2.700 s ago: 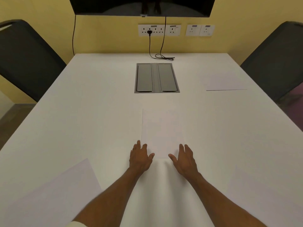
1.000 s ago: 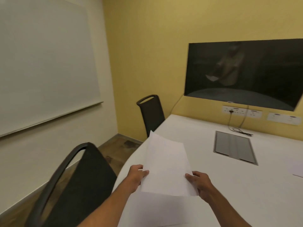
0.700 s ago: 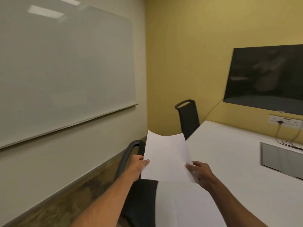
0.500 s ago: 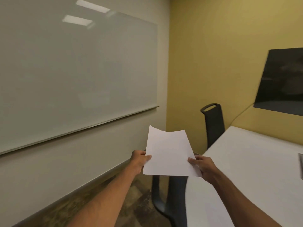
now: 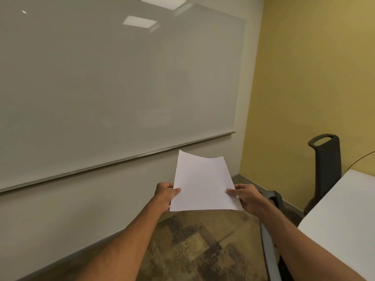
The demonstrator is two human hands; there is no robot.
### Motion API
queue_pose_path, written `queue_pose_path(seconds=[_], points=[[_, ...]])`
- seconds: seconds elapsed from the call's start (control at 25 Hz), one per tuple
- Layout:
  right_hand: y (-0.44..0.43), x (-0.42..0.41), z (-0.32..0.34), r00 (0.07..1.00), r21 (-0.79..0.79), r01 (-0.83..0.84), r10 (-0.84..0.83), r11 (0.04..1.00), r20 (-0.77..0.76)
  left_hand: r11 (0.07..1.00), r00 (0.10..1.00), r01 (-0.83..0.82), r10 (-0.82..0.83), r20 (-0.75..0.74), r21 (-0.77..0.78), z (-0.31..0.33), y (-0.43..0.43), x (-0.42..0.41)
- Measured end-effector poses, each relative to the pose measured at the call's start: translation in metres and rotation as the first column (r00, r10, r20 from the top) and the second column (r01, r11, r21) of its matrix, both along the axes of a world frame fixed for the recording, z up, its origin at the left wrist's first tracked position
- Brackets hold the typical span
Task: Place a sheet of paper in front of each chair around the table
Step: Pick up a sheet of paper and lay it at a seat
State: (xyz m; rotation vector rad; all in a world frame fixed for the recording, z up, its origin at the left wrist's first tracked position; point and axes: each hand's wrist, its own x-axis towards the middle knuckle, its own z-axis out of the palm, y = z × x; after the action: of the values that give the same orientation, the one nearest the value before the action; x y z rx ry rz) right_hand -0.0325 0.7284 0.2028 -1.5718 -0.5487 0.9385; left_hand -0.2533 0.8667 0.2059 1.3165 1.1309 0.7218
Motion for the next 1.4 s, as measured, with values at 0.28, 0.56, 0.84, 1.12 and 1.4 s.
queue_pose_path(seconds=[0.28, 0.56, 0.84, 1.12, 1.4], points=[[0.107, 0.048, -0.019, 0.994, -0.039, 0.092, -0.094, 0.995, -0.053, 0.997, 0.996, 0.077, -0.078, -0.054, -0.01, -0.001, 0.116, 0.064], [0.179, 0.122, -0.018, 0.968, -0.053, 0.239, -0.242, 0.969, -0.06, 0.978, 0.977, 0.205, -0.207, -0.043, -0.04, -0.003, 0.212, 0.159], [0.239, 0.217, -0.03, 0.915, -0.082, 0.391, -0.397, 0.917, -0.075, 0.929, 0.93, 0.366, -0.368, -0.027, -0.049, -0.012, 0.301, 0.284], [0.282, 0.321, -0.027, 0.815, -0.068, 0.567, -0.572, 0.821, -0.099, 0.841, 0.841, 0.538, -0.54, -0.021, -0.058, -0.019, 0.379, 0.442], [0.272, 0.434, -0.029, 0.685, -0.072, 0.72, -0.723, 0.69, -0.089, 0.732, 0.736, 0.676, -0.677, 0.021, -0.086, -0.022, 0.381, 0.603]])
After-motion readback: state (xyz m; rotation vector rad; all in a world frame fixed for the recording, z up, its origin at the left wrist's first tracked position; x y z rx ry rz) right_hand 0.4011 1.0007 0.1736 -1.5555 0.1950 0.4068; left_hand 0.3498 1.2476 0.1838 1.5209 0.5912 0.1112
